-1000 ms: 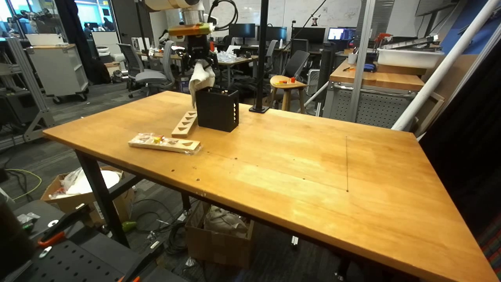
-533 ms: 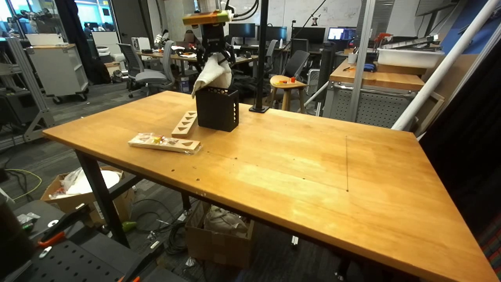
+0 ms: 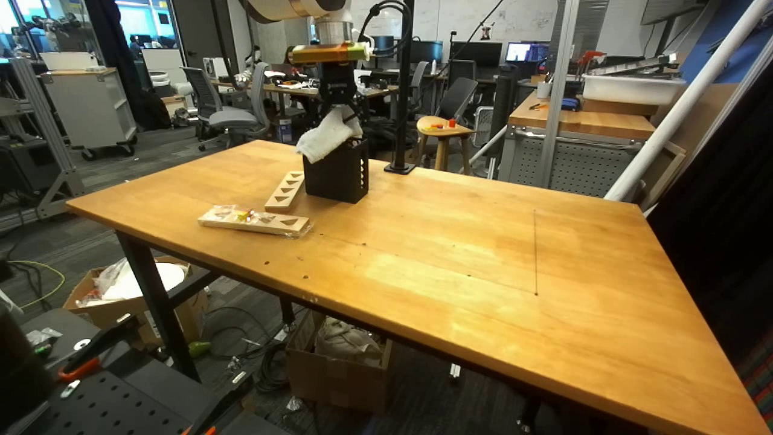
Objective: Place the white towel inside the black basket
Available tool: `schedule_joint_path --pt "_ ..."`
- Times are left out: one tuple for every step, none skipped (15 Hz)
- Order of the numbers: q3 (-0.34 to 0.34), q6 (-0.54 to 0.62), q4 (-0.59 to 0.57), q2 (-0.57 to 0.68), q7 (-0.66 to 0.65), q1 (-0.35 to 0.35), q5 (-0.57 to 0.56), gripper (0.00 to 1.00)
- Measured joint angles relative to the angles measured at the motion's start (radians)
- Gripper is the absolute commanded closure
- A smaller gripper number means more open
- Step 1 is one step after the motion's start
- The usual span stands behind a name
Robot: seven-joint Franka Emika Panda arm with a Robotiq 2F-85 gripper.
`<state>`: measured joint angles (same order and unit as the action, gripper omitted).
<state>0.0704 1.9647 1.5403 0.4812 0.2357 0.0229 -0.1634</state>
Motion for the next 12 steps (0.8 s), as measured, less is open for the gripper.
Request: schedule_joint_path --pt "0.000 0.016 0.010 0.001 0.015 -0.010 0.006 0.99" --pt "0.000 0.030 0.017 0.003 0.032 -0.019 0.018 0.99" --pt "0.000 0.040 0.018 0.007 0.052 -0.029 0.034 0.99" --pt "0.002 0.049 0.018 0.012 0.074 -0.038 0.054 0.99" --pt "0.004 0.056 0.018 0.019 0.100 -0.046 0.077 0.99" --pt "0.008 0.061 0.017 0.028 0.124 -0.053 0.099 0.99" --pt "0.012 0.061 0.014 0.037 0.149 -0.059 0.117 0.99" --pt "0.017 0.061 0.011 0.046 0.169 -0.062 0.129 0.99" --pt "0.021 0.061 0.007 0.053 0.186 -0.063 0.137 0.99" --pt "0.024 0.059 0.003 0.057 0.197 -0.063 0.141 0.99" --pt "0.026 0.055 -0.002 0.060 0.205 -0.063 0.144 0.99" --pt "0.028 0.052 -0.005 0.061 0.213 -0.063 0.147 0.99"
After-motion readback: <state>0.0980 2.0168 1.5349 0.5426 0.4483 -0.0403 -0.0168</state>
